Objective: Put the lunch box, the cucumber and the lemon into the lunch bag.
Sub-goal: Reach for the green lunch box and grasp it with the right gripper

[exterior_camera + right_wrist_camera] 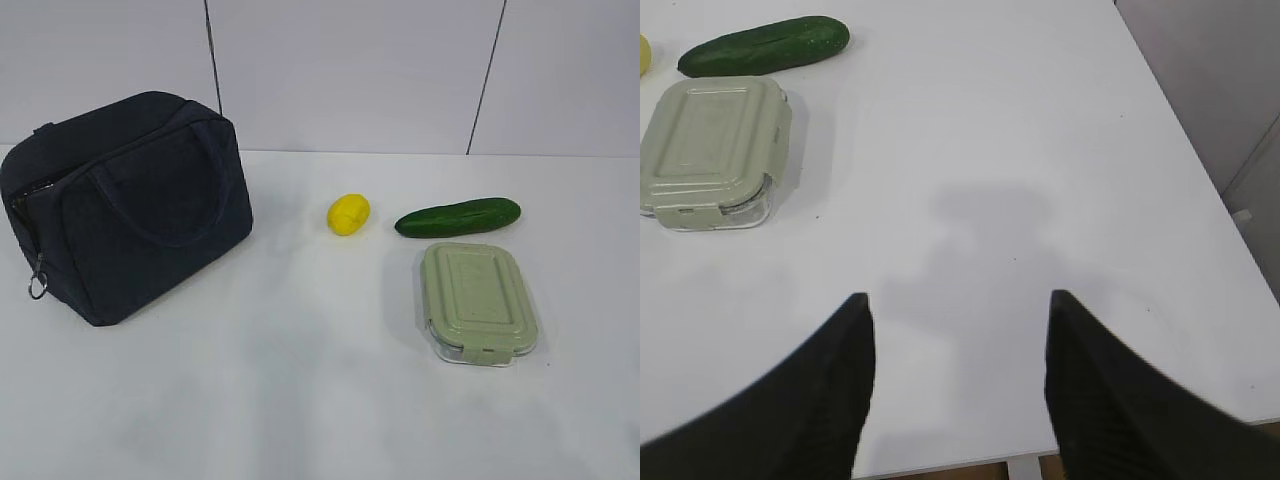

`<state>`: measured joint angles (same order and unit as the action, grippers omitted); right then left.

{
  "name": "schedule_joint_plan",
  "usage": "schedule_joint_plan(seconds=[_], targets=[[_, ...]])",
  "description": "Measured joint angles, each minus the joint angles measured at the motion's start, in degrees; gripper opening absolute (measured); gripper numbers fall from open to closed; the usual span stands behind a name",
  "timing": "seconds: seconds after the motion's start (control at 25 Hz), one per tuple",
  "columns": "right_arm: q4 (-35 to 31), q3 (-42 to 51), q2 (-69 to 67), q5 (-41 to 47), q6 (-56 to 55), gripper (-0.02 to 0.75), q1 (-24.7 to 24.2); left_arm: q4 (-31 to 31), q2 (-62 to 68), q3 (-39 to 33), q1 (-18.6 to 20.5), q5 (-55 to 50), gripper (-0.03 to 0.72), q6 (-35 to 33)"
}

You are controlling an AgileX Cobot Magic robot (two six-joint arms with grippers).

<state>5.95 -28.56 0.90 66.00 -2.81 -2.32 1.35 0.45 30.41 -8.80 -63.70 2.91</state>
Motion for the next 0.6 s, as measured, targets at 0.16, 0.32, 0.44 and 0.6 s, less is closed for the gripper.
schedule_joint_plan(seconds=[0.16,0.32,0.44,0.6], targets=[[0.0,0.0,0.0,0.0,0.0,0.434,0.0,0.0,0.0,0.0,0.0,0.0,0.34,0.0],[0.0,0.0,0.0,0.0,0.0,0.434,0.0,0.0,0.0,0.0,0.0,0.0,0.34,0.0],[0.0,0.0,0.0,0.0,0.0,0.434,0.0,0.0,0.0,0.0,0.0,0.0,0.34,0.0],[0.0,0.0,0.0,0.0,0.0,0.434,0.0,0.0,0.0,0.0,0.0,0.0,0.34,0.0]])
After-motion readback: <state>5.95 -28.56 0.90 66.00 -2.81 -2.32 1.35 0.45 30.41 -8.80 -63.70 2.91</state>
